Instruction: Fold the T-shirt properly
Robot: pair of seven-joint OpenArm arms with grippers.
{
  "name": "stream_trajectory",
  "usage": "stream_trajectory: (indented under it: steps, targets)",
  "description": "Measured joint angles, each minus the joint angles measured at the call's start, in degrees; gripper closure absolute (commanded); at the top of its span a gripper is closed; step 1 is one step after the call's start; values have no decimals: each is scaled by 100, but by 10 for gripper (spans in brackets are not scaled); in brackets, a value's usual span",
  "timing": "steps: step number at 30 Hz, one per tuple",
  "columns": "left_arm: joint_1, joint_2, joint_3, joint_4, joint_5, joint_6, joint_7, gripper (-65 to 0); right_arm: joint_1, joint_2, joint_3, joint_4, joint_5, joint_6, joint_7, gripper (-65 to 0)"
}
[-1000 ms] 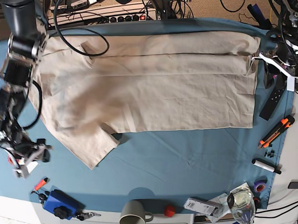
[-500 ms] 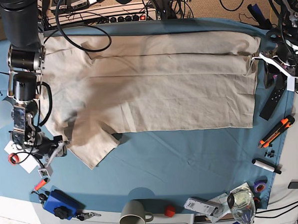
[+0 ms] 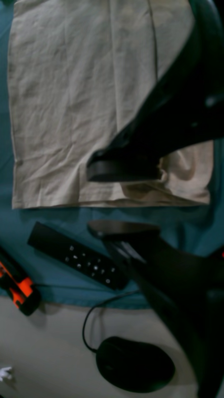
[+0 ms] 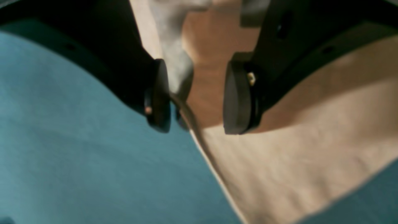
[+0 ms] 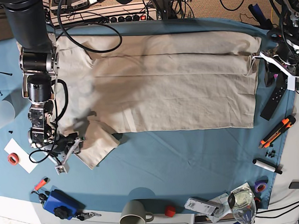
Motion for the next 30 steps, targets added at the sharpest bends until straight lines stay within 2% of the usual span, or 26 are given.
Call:
stream_trajectory:
  steps: [7,9,12,15,20,26,30]
  targets:
    - [74,2,0,0,0,0,2,-216,-7,55,0,0,-39,-260,0,-267]
    - [76,2,0,0,0,0,2,-215,-35,57,0,0,-35,-313,-37,-211]
    - [74,2,0,0,0,0,2,-215,-122,52,2,15,-17,-496,33,-166]
    - [74,2,0,0,0,0,2,-216,-223,52,4,57,-24,-518,140,-120]
    - [74,2,0,0,0,0,2,-215,-365,50,4,114,46,-518,164,-5]
    - [76,4,0,0,0,0,2,-216,-350,103,4,216,131,-568,-431,0]
    - [59,2,0,0,-2,0,2,-215,-398,264,4,533,435,-636,-1147,0]
